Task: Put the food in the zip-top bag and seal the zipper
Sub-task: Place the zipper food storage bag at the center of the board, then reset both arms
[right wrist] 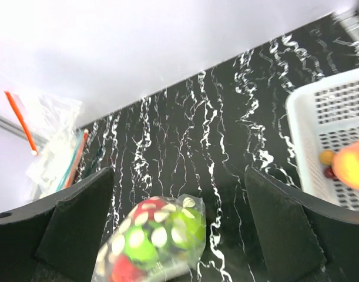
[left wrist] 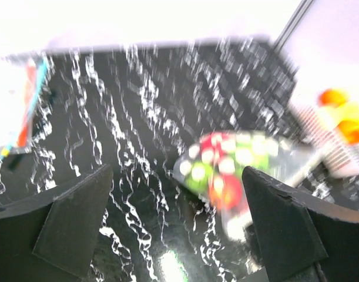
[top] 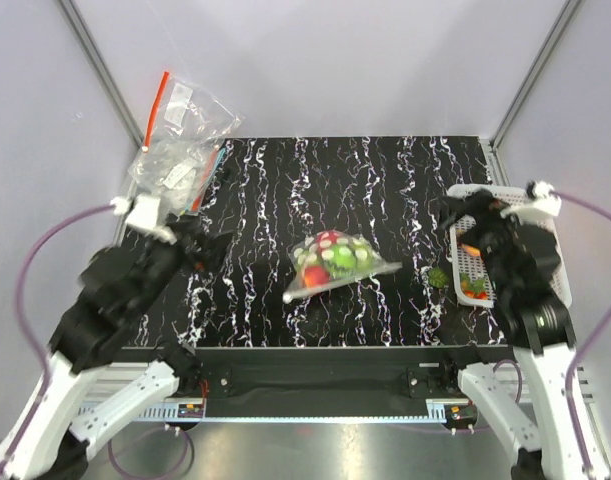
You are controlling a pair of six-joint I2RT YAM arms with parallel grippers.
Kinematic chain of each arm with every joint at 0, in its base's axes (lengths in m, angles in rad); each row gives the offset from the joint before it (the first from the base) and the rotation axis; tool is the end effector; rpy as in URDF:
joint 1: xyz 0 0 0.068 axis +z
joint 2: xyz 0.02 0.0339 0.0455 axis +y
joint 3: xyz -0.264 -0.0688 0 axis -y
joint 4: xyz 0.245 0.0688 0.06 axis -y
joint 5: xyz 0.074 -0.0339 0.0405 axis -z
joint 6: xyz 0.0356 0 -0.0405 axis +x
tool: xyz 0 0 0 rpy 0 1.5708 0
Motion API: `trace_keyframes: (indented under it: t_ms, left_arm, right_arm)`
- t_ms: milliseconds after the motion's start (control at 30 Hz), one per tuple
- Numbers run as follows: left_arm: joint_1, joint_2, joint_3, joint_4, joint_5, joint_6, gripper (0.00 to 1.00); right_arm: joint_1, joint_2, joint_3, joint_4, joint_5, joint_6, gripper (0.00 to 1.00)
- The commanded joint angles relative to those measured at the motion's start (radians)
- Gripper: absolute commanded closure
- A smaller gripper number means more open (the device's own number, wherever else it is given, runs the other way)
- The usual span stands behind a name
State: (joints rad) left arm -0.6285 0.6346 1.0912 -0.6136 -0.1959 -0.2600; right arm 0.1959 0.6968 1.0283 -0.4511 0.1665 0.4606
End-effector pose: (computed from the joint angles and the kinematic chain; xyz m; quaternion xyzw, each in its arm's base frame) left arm 0.0918 -0.0581 0.4149 0.0762 0.7556 -0.2107 0.6156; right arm 0.1365 0.0211 0.4064 0.1531 0.7317 0.1543 0.6460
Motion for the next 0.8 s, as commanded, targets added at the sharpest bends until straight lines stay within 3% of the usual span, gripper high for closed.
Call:
trace_keyframes:
  t_ms: [0, 233, 367, 767]
  left_arm:
    - [-0.002, -0.135, -0.056, -0.038, -0.014, 0.019, 0.01]
    - [-0.002, -0.355, -0.207, -0.052, -0.031, 0.056, 0.01]
    - [-0.002, -0.449, -0.344, 0.006, -0.013, 0.041, 0.01]
    - [-0.004, -0.411, -0.347, -0.021, 0.046, 0.041, 0.01]
  right_arm:
    - [-0.001, -0.137, -0.042, -0.178, 0.08, 0.021, 0.0]
    - [-0.003, -0.394, -0.091, -0.319, 0.097, -0.027, 0.0]
    - [-0.001, -0.43, -0.074, -0.357, 0.096, -0.017, 0.0]
    - [-0.001, -0.434, -0.08, -0.353, 0.082, -0.01, 0.0]
